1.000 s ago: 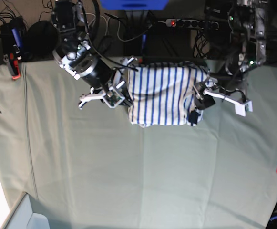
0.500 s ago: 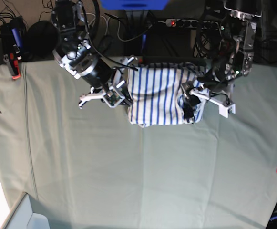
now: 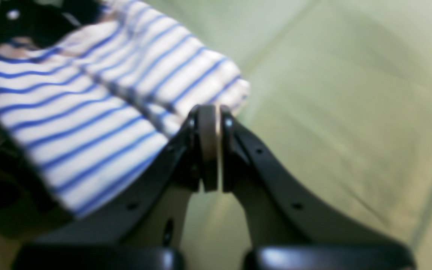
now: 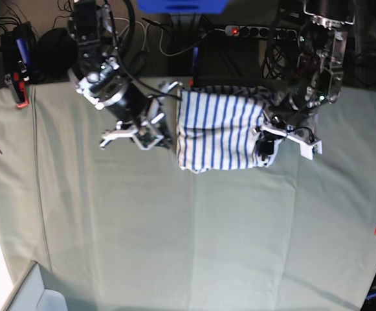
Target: Layout the t-shirt on the table in an organized manner, then fold the t-shirt properly
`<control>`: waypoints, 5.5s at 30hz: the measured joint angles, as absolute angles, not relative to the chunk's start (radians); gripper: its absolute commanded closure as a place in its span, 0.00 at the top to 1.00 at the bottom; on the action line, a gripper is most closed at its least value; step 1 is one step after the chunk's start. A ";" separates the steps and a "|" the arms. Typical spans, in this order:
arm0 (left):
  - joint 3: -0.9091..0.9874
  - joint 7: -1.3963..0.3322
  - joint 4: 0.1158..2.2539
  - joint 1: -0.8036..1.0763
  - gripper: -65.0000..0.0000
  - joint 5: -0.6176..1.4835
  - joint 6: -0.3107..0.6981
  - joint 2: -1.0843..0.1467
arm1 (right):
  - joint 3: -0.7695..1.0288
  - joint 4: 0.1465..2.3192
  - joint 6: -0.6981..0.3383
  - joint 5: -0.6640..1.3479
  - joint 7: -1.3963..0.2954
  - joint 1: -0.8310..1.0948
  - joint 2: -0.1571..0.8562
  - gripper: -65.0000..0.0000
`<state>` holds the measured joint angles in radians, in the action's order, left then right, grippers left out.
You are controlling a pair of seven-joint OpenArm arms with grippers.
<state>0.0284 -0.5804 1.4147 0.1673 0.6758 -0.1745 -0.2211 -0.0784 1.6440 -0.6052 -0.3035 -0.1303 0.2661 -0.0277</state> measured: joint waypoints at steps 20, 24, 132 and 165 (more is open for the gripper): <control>-0.563 -0.596 1.238 -0.304 0.00 0.635 0.106 -0.352 | 0.245 1.750 -0.606 -0.304 -0.131 0.245 -0.028 0.00; -0.709 -0.585 1.209 -0.438 0.00 0.559 0.159 -0.300 | 0.278 1.751 -0.606 -0.301 -0.126 0.253 -0.034 0.00; 1.044 -0.594 1.683 0.455 0.49 0.143 0.468 -0.062 | -0.212 1.149 -0.601 -0.293 0.020 -0.241 -0.099 0.00; 1.042 -0.611 1.295 0.465 0.16 0.149 0.474 -0.017 | 0.170 1.833 -0.605 -0.038 -0.015 0.545 0.022 0.00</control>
<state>1.0420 -0.6113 1.2953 0.4652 0.1490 0.4736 -0.0174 0.1703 1.8332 -0.6048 -0.0383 -0.0147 0.5453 0.0216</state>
